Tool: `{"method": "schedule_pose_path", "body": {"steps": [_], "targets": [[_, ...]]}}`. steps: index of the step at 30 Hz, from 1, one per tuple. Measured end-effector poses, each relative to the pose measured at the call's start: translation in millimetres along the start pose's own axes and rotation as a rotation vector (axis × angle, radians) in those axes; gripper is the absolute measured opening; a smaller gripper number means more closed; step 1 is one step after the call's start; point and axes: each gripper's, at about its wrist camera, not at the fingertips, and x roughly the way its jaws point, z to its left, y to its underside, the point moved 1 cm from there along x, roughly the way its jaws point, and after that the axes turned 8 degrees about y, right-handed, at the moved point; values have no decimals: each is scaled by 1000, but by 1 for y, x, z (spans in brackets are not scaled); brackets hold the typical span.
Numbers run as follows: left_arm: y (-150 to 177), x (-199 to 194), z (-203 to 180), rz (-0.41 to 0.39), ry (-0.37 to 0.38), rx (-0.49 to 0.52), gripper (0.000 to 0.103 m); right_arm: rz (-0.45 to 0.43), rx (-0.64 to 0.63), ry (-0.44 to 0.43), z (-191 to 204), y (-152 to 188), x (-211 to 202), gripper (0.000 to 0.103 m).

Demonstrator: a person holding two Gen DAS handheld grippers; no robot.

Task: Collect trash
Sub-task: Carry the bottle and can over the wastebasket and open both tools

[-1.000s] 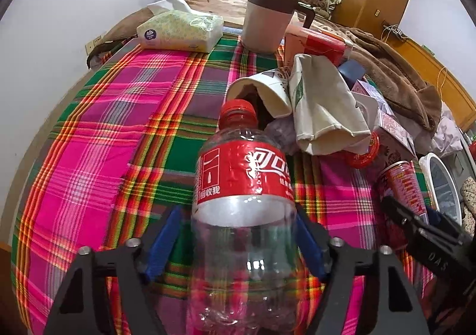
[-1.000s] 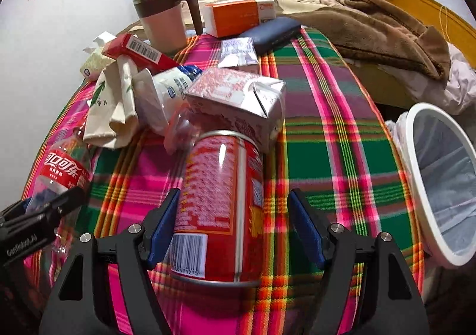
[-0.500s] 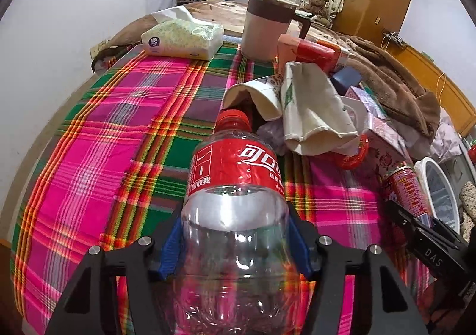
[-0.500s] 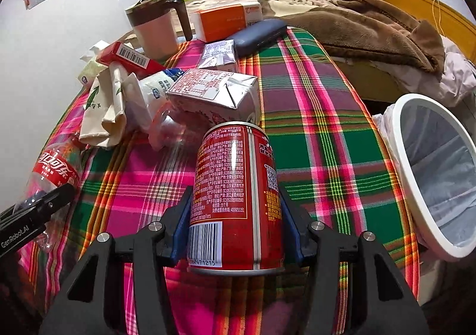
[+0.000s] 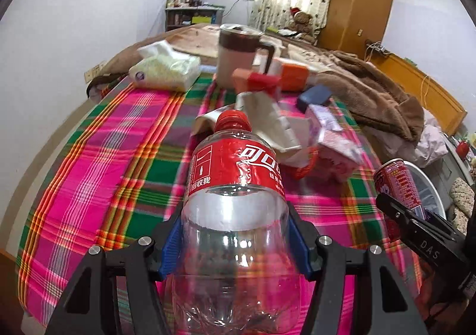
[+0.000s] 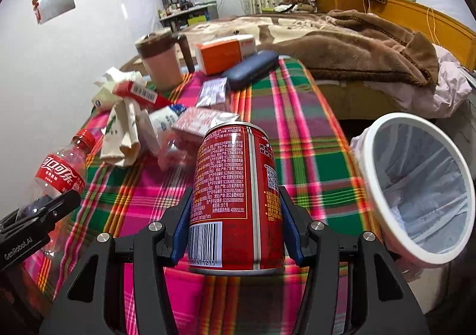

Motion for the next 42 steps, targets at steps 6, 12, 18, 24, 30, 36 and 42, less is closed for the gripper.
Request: {"method": "schedule_pose_path", "body": {"steps": [6, 12, 18, 24, 30, 36, 42], "targets": [[-4, -12, -36, -42, 52, 48, 62, -68, 8, 9, -22, -6, -22, 54], [-10, -18, -76, -75, 113, 101, 62, -111, 16, 26, -47, -10, -38, 54], [-13, -16, -118, -86, 185, 153, 62, -135, 51, 49, -75, -14, -47, 54], [-12, -6, -163, -75, 248, 211, 62, -151, 95, 96, -107, -18, -48, 54], [-9, 8, -211, -63, 289, 277, 62, -147, 128, 153, -144, -20, -45, 54], [-5, 29, -254, -39, 314, 340, 62, -129, 154, 187, -176, -19, -39, 54], [1, 55, -284, 18, 361, 358, 62, -98, 173, 207, -200, -16, -30, 54]]}}
